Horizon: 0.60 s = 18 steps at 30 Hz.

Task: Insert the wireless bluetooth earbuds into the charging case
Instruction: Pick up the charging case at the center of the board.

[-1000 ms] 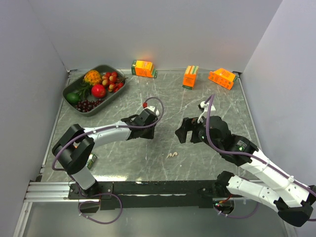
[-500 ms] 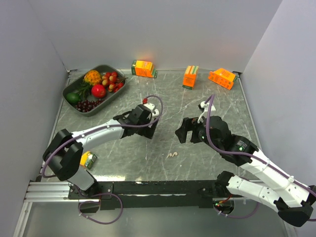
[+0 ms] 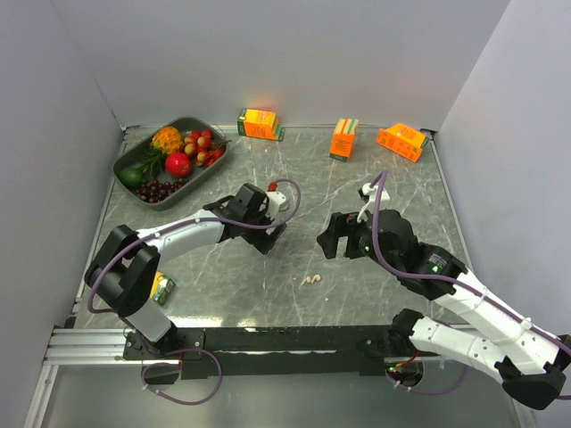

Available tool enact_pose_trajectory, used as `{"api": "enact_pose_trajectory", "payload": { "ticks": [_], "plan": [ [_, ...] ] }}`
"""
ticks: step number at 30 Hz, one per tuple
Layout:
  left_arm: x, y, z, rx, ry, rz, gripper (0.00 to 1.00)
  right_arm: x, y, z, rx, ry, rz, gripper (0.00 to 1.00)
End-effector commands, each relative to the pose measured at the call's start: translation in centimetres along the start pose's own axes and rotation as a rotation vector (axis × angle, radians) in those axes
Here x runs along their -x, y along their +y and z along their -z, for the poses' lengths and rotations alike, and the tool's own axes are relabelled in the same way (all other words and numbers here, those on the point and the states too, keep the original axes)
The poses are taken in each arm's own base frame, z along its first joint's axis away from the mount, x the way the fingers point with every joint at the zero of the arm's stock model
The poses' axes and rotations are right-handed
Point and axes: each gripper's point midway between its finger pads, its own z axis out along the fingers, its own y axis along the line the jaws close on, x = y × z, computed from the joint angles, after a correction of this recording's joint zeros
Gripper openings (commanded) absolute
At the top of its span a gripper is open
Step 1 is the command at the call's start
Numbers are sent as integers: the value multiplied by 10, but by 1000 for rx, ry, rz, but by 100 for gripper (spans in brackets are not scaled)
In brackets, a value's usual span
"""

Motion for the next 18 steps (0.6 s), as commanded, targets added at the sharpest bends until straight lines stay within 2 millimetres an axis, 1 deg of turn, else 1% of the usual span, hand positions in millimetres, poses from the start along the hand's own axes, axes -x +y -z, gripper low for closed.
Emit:
{"api": "enact_pose_trajectory", "payload": {
  "ticks": [1,4,9,11,13,14,18],
  "plan": [
    [22,-11,6,-117,-72,-184,95,7,-4,6,-14,-31,0,99],
    [18,-8,1,-138,-50,-203,94,6,-6,5,-19,-27,7,99],
    [6,-1,-19,-137,-8,-211,91,8,-8,6,-30,-25,22,99],
    [1,-2,-26,-146,6,-208,91,9,-9,7,-36,-28,30,99],
    [2,-2,-30,-145,3,-206,90,10,-10,9,-39,-33,34,99],
    [-1,-1,-33,-145,15,-207,90,10,-10,10,-40,-35,33,99],
    [-3,-2,-36,-153,24,-206,87,14,-11,15,-36,-53,32,99]
  ]
}}
